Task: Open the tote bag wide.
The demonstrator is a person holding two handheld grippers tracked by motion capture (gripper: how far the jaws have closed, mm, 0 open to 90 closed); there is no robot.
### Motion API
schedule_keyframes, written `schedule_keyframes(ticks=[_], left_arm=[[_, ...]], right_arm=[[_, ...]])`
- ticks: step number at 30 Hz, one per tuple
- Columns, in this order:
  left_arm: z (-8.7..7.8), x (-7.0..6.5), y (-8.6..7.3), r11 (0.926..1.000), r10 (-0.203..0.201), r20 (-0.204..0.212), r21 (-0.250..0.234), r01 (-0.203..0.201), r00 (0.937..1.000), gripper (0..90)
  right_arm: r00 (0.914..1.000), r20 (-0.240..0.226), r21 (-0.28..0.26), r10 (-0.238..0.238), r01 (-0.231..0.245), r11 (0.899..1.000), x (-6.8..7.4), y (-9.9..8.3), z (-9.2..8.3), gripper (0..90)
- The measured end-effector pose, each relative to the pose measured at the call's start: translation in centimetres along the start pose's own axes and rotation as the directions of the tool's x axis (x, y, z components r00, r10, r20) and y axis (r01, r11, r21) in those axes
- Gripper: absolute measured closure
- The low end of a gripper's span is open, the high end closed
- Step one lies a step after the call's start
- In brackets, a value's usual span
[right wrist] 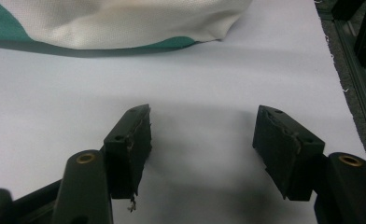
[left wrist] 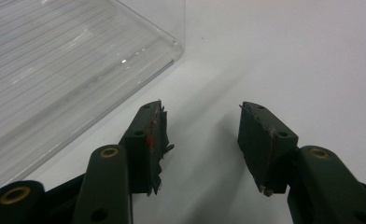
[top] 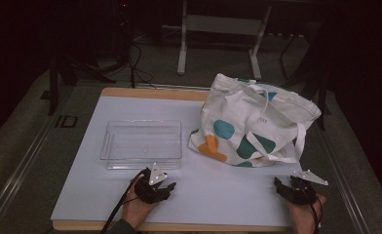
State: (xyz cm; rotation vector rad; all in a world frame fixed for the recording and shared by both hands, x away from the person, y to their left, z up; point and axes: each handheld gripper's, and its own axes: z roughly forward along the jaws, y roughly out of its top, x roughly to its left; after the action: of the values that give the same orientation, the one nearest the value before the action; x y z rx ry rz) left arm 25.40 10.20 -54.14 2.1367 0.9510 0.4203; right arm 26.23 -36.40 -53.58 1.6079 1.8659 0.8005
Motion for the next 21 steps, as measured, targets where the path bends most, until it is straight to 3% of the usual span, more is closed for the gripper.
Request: schedule_keyframes(ticks=[4, 5, 9, 11, 14, 17, 19, 21], left_arm=[[-0.1, 0.3, 0.0, 1.0, 0.004, 0.014, 0.004, -0.004, 0.9999, 52.1], [-0.1, 0.3, 0.0, 0.9999, 0.01, 0.013, 0.006, -0.01, 0.9999, 54.5], [-0.7, 0.0, 0.1, 0.9991, 0.042, 0.007, 0.001, -0.042, 0.9991, 55.2], [-1.5, -0.6, 0.4, 0.9968, 0.077, 0.017, -0.024, -0.077, 0.9969, 56.1], [-2.0, -0.9, 0.8, 0.9952, 0.094, 0.033, -0.031, -0.093, 0.995, 56.9], [-2.6, -1.3, 1.2, 0.9918, 0.123, 0.049, -0.043, -0.121, 0.9912, 59.6], [-3.1, -1.5, 1.8, 0.9888, 0.146, 0.062, -0.039, -0.144, 0.9873, 61.4], [-3.2, -1.5, 1.9, 0.9886, 0.147, 0.062, -0.041, -0.145, 0.9872, 62.3]], right_arm=[[1.0, -0.001, 0.0, 0.002, -0.002, 1.0, 0.0, 0.0, 0.0, 38.5], [0.9997, -0.021, -0.011, 0.016, -0.016, 1.0, -0.1, 0.0, -0.1, 42.0], [0.9985, -0.048, -0.016, 0.026, -0.027, 1.0, -0.3, -0.1, -0.2, 45.2], [0.9979, -0.062, -0.018, 0.017, -0.018, 1.0, -0.2, -0.1, -0.3, 48.7], [0.9976, -0.069, -0.019, 0.008, -0.01, 1.0, 0.0, -0.1, -0.3, 50.9], [0.9966, -0.083, -0.018, -0.003, 0.002, 1.0, 0.2, 0.0, -0.4, 57.8], [0.9956, -0.091, -0.024, -0.021, 0.019, 1.0, 0.3, 0.2, -0.8, 67.4], [0.9954, -0.091, -0.031, -0.032, 0.029, 0.999, 0.5, 0.4, -1.0, 72.1]])
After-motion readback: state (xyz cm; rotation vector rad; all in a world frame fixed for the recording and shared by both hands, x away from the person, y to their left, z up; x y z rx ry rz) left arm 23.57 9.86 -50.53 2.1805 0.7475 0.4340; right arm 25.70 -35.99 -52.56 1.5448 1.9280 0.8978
